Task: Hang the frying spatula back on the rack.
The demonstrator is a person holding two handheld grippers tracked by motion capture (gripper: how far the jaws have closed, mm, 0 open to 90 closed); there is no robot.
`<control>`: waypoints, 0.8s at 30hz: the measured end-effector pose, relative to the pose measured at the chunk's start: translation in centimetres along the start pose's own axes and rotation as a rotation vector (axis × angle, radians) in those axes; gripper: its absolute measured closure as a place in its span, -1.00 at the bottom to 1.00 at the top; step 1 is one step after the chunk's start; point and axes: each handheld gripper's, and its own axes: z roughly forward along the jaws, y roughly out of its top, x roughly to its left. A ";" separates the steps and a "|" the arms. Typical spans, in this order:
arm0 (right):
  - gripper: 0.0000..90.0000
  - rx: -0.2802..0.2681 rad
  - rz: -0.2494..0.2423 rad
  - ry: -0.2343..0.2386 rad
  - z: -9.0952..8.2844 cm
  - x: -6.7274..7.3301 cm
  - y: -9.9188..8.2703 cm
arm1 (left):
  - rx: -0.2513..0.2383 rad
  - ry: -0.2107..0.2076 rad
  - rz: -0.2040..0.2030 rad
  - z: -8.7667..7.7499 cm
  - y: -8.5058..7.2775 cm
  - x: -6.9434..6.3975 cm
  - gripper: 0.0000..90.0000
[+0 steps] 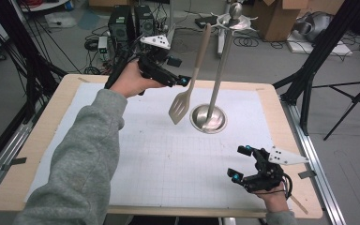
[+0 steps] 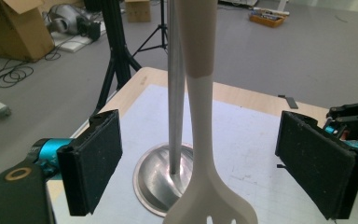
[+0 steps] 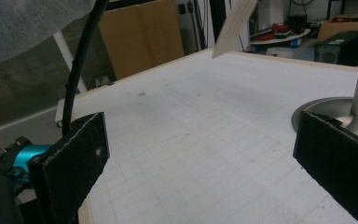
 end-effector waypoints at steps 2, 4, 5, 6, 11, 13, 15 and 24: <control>-0.95 0.000 -0.006 -0.001 0.1 0.0 0.0 | -0.011 -0.001 -0.005 -0.3 -0.2 -0.1 -0.66; -0.95 0.002 -0.007 0.000 0.1 0.1 0.0 | -0.018 0.001 -0.003 -0.7 -0.4 -0.3 -0.66; -0.95 0.001 -0.006 -0.001 0.1 0.1 0.0 | -0.025 -0.002 -0.003 -0.8 -0.5 -0.4 -0.66; -0.95 0.000 -0.003 0.001 0.1 0.1 0.0 | -0.028 -0.002 -0.003 -1.1 -0.6 -0.5 -0.66; -0.95 -0.006 -0.004 -0.004 0.0 0.1 0.1 | -0.055 0.000 -0.014 -2.3 -1.4 -1.0 -0.66; -0.95 -0.008 -0.002 -0.003 0.0 0.1 0.0 | -0.062 -0.008 -0.013 -2.8 -1.9 -1.0 -0.66; -0.95 -0.011 -0.008 -0.008 0.0 0.0 0.0 | -0.082 -0.006 -0.018 -3.5 -2.5 -1.2 -0.66; -0.95 -0.020 -0.001 -0.014 0.1 0.2 0.3 | -0.107 0.034 -0.026 -6.9 -5.1 -2.0 -0.67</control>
